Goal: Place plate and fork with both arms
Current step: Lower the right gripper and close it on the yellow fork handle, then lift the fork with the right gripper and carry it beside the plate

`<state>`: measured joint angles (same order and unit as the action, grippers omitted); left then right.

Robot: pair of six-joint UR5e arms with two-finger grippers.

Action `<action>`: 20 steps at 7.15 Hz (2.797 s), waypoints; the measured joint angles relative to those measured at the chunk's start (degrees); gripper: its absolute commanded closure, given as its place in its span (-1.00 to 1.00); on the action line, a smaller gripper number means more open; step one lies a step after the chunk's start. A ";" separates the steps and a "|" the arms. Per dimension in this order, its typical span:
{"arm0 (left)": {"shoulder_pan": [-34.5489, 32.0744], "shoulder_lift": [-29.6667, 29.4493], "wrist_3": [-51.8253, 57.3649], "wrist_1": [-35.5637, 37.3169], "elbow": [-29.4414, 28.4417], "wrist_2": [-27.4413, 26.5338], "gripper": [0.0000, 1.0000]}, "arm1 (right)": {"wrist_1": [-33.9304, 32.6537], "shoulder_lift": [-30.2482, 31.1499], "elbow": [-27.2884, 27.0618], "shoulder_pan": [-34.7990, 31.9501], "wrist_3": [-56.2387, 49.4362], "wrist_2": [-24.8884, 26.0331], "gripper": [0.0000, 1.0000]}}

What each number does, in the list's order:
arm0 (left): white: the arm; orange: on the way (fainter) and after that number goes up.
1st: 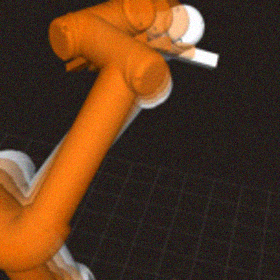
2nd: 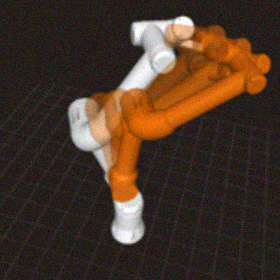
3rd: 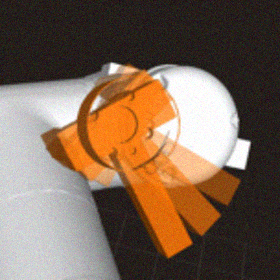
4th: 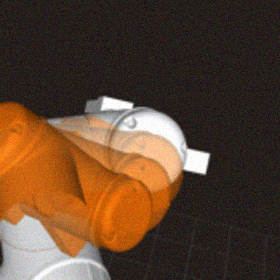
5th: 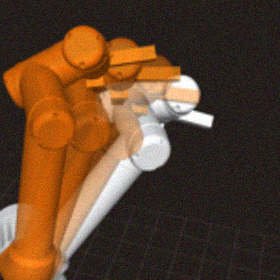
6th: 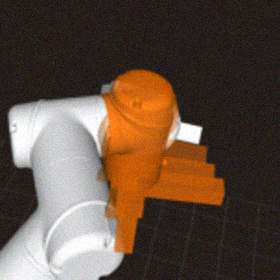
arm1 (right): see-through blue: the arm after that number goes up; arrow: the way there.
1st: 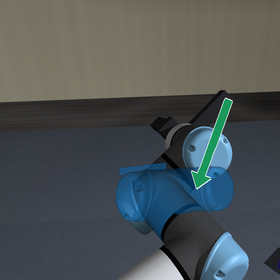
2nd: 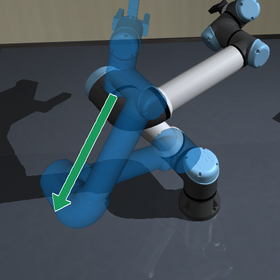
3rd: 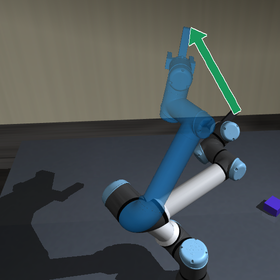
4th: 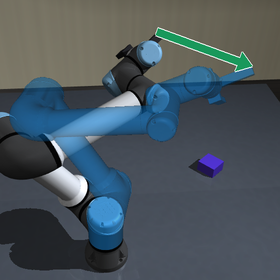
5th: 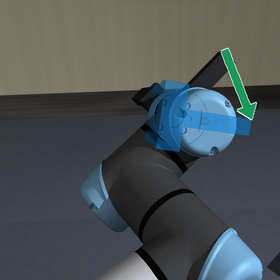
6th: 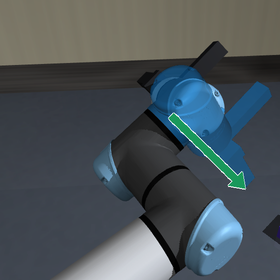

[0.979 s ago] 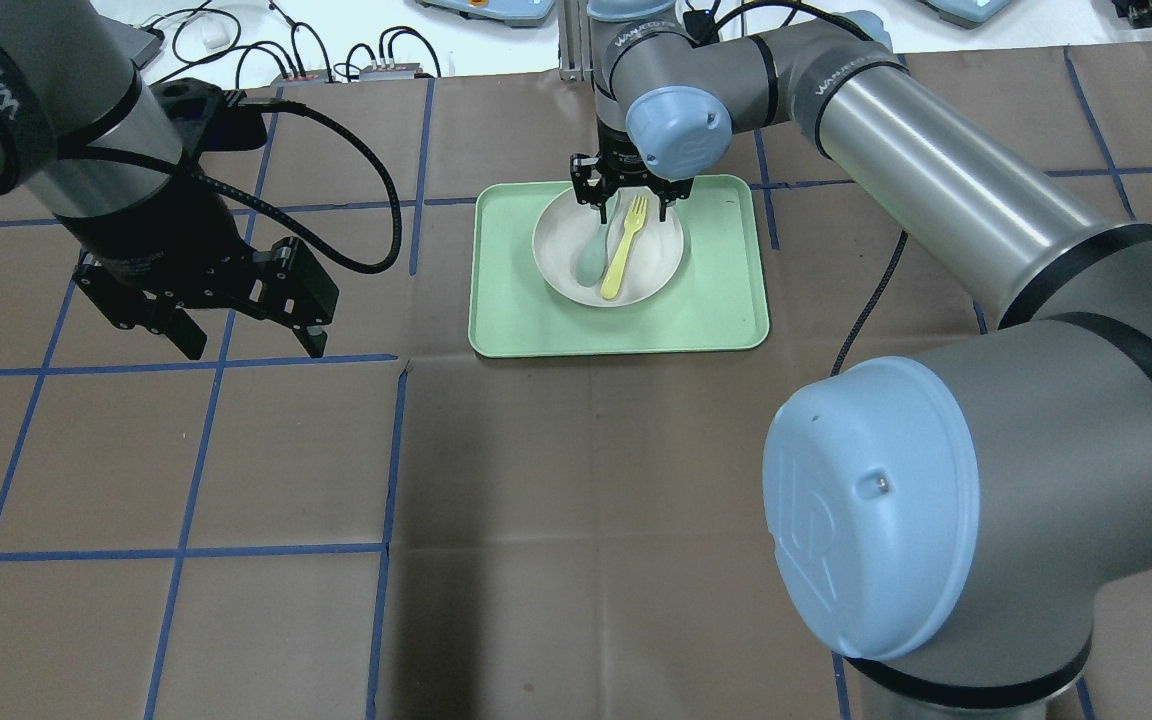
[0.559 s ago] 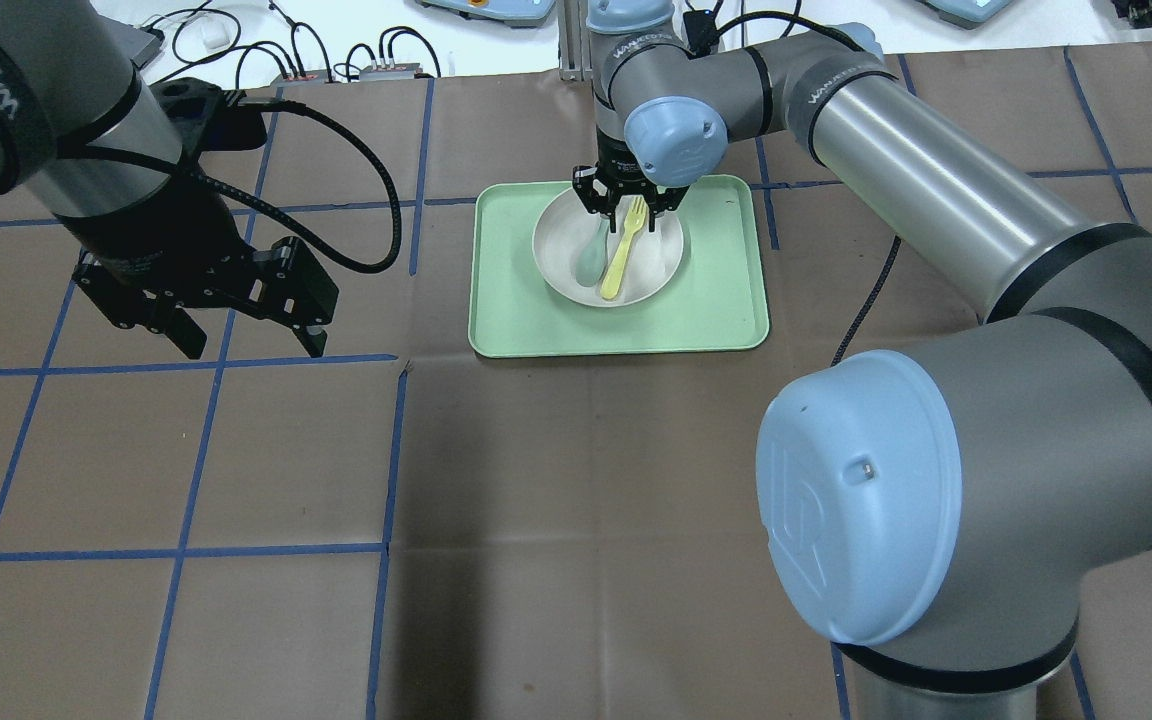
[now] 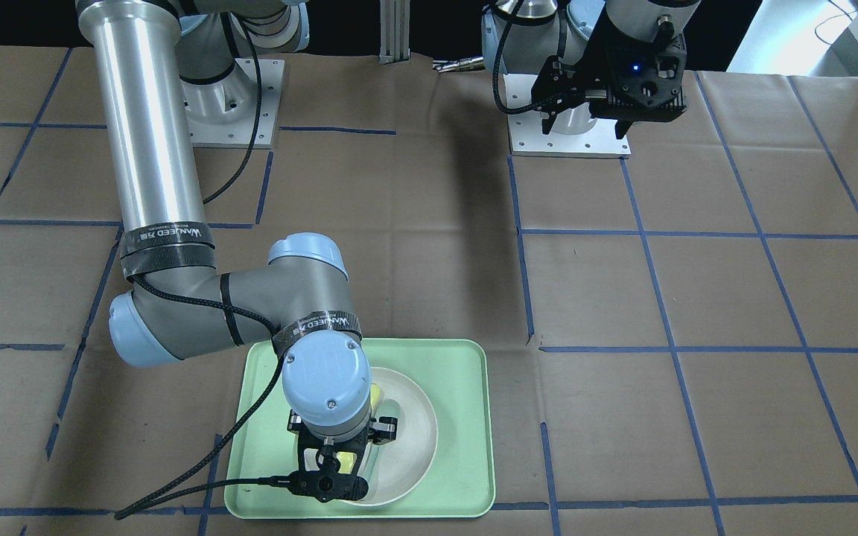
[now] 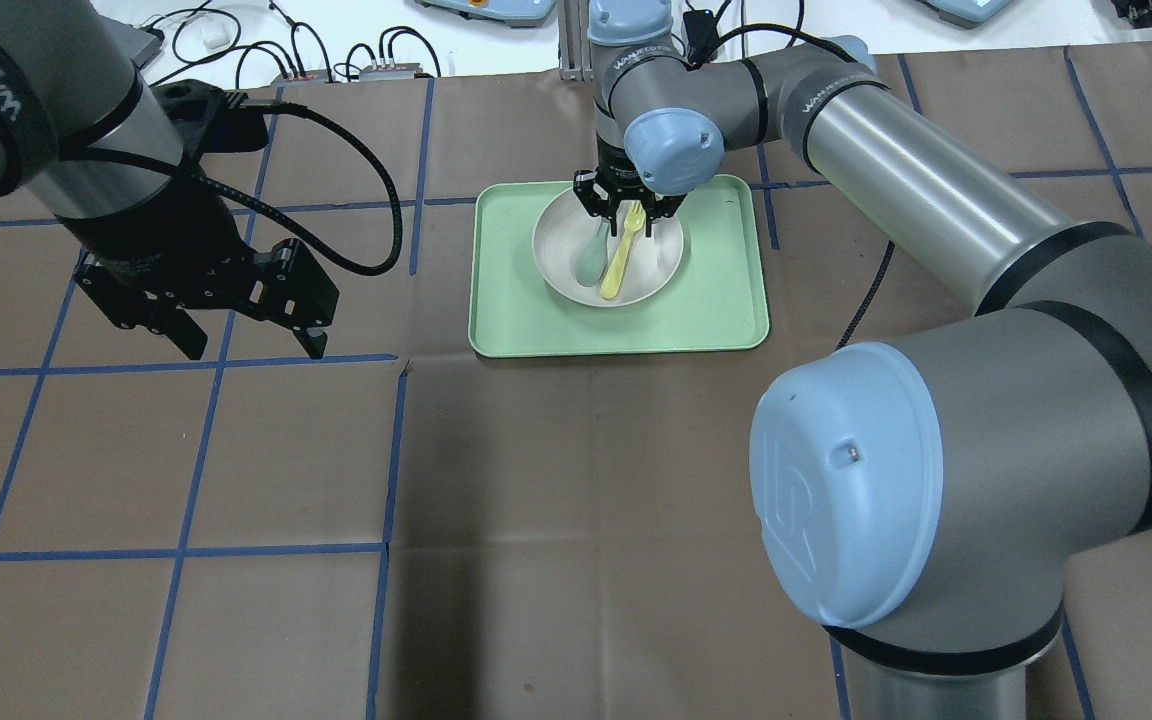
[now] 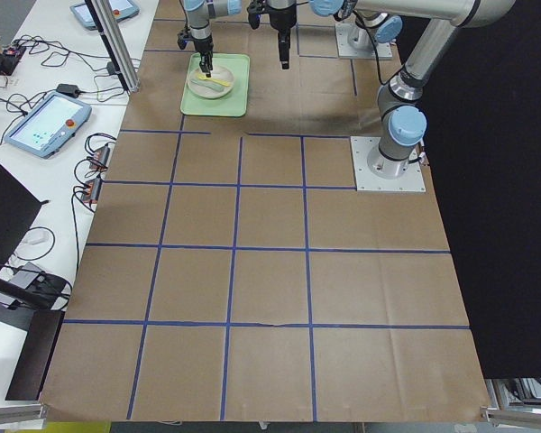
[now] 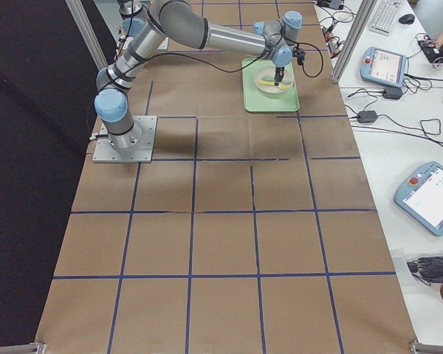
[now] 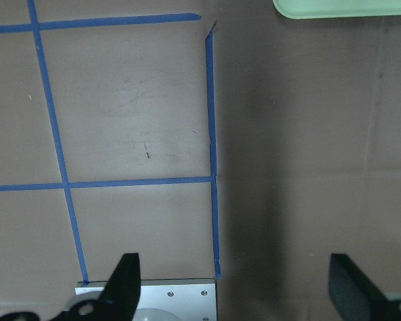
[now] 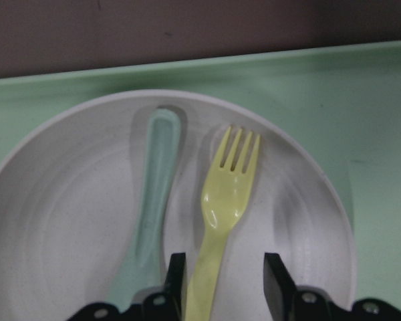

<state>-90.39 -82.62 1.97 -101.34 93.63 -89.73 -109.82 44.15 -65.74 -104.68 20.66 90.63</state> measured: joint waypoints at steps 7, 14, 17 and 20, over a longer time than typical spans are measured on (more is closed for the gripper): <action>0.12 0.00 0.14 0.00 -0.02 0.00 -0.99 | -0.39 -1.61 0.00 -0.17 0.52 -0.20 0.03; 0.13 0.00 0.14 0.00 0.06 0.05 -0.99 | -0.91 -1.93 0.22 -0.09 0.46 -0.15 1.00; 0.13 0.00 0.20 0.00 0.06 0.08 -0.99 | -0.90 -1.30 0.81 -0.01 0.38 -0.10 1.00; 0.12 0.00 0.23 0.00 0.06 0.09 -0.99 | 0.97 2.06 0.91 0.28 0.35 -0.36 1.00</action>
<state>-90.27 -82.62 2.20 -101.34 93.69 -89.65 -108.86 46.21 -64.83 -104.40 21.01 90.26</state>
